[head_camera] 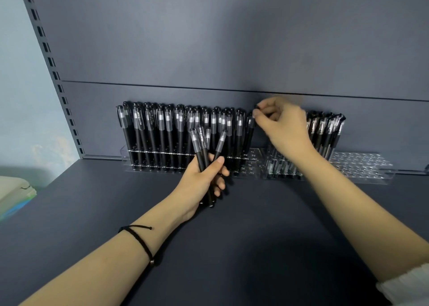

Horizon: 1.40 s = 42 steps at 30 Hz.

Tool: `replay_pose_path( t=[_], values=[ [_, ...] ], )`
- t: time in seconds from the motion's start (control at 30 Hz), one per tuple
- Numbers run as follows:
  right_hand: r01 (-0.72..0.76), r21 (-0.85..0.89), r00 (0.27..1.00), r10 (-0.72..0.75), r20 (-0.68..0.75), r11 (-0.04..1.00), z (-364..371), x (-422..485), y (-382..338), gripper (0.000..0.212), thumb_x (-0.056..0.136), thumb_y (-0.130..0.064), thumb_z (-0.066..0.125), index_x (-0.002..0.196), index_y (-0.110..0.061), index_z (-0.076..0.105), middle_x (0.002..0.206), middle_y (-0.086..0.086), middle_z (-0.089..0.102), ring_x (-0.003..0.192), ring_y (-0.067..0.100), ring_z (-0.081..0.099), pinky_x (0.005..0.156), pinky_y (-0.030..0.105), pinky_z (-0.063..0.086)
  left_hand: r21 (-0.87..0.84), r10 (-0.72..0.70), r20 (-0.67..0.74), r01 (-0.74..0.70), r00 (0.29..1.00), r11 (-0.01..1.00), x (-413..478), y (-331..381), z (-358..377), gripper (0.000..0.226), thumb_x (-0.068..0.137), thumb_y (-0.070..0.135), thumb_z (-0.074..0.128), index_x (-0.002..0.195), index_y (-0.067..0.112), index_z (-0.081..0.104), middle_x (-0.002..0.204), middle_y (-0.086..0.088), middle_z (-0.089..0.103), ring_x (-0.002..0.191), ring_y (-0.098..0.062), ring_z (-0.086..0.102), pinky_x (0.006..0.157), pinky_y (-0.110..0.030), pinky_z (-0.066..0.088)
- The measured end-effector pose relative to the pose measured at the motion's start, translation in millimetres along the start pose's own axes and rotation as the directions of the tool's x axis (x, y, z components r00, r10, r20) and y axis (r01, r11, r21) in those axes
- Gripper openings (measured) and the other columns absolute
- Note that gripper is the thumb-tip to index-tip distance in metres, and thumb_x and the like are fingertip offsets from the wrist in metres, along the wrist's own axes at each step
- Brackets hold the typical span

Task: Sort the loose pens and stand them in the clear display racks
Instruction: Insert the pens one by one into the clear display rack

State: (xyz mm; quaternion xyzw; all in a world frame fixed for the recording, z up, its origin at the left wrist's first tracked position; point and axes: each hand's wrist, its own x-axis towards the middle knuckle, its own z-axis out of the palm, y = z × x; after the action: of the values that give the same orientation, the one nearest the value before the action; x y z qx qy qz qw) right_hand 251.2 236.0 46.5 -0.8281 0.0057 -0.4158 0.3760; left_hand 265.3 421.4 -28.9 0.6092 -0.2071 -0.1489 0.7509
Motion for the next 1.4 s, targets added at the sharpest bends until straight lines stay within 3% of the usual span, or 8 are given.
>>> replay_pose_path(
  t=[0.13,0.33,0.53,0.77,0.97,1.1,1.2,1.4],
  values=[
    [0.045,-0.105,0.993,-0.033,0.116,0.993,4.4,-6.7,6.0,0.021,0.091,-0.018,0.064,0.102,-0.023,0.046,0.080,-0.012,0.058,0.055,0.008,0.050,0.063,0.033,0.050,0.000,0.005,0.028,-0.005,1.000,1.000,-0.9,0.5,0.6,0.015,0.099,0.023,0.053,0.101,0.008,0.055,0.073,-0.001,0.065,0.056,-0.011,0.057,0.049,-0.022,0.046],
    [0.170,-0.035,0.980,-0.173,-0.096,0.985,5.8,-11.6,-13.7,0.015,0.093,-0.029,0.061,0.083,-0.018,0.059,0.071,-0.009,0.057,0.057,0.004,0.046,0.057,0.016,0.037,0.009,0.024,0.020,-0.024,1.000,1.000,-2.6,1.9,0.8,0.029,0.100,0.035,0.046,0.107,0.013,0.063,0.070,0.000,0.067,0.052,-0.010,0.054,0.053,-0.023,0.048],
    [-0.129,0.071,0.929,0.096,0.359,0.989,18.4,-23.7,-29.8,0.015,0.088,-0.034,0.068,0.088,-0.019,0.072,0.082,-0.002,0.072,0.046,-0.001,0.051,0.055,0.018,0.047,-0.025,0.093,0.019,-0.092,0.996,0.995,-2.3,1.3,2.1,0.026,0.103,0.030,0.040,0.106,0.014,0.060,0.064,0.000,0.059,0.045,-0.010,0.039,0.049,-0.025,0.043],
    [-0.327,0.267,0.888,0.198,0.414,0.907,9.7,-22.9,-38.5,0.023,0.090,-0.015,0.067,0.112,-0.009,0.067,0.089,0.006,0.072,0.046,0.004,0.048,0.041,0.007,0.035,0.028,0.062,0.065,-0.064,0.996,0.998,-3.6,1.4,2.8,0.028,0.102,0.034,0.041,0.110,0.016,0.061,0.073,-0.002,0.067,0.051,-0.011,0.049,0.052,-0.023,0.046],
    [-0.403,0.312,0.866,0.248,0.435,0.861,12.4,-25.4,-37.5,0.011,0.090,-0.013,0.066,0.101,-0.012,0.065,0.089,0.007,0.073,0.051,0.006,0.058,0.036,0.016,0.031,-0.010,0.040,0.083,-0.039,0.996,0.999,-4.1,2.0,2.7,0.030,0.100,0.035,0.042,0.112,0.017,0.063,0.079,-0.005,0.071,0.058,-0.014,0.061,0.052,-0.025,0.050],
    [-0.290,0.453,0.955,0.225,0.193,0.843,1.9,-12.3,-37.9,0.007,0.093,-0.007,0.061,0.095,-0.013,0.059,0.087,0.006,0.071,0.042,0.005,0.047,0.038,0.014,0.034,-0.065,0.001,0.008,0.000,1.000,0.998,-2.1,2.0,2.6,0.028,0.102,0.033,0.042,0.108,0.014,0.063,0.085,-0.007,0.074,0.060,-0.017,0.065,0.053,-0.027,0.054],
    [-0.119,0.368,0.989,0.142,-0.036,0.922,-11.6,0.2,-31.6,0.009,0.093,-0.011,0.063,0.095,-0.019,0.059,0.089,0.003,0.071,0.042,0.005,0.046,0.047,0.018,0.041,-0.028,0.016,-0.058,-0.018,0.998,0.999,0.5,-1.0,2.4,0.029,0.102,0.032,0.043,0.105,0.011,0.063,0.066,-0.005,0.063,0.046,-0.013,0.051,0.050,-0.028,0.051],
    [-0.014,0.250,0.992,0.044,-0.115,0.968,-14.8,3.5,-25.2,0.017,0.091,-0.011,0.065,0.091,-0.027,0.058,0.086,-0.001,0.066,0.060,0.009,0.054,0.047,0.014,0.043,0.055,-0.011,-0.065,0.015,0.998,0.998,4.4,-3.9,2.3,0.030,0.103,0.033,0.042,0.102,0.011,0.062,0.051,0.003,0.043,0.041,-0.010,0.037,0.045,-0.026,0.042]
  ],
)
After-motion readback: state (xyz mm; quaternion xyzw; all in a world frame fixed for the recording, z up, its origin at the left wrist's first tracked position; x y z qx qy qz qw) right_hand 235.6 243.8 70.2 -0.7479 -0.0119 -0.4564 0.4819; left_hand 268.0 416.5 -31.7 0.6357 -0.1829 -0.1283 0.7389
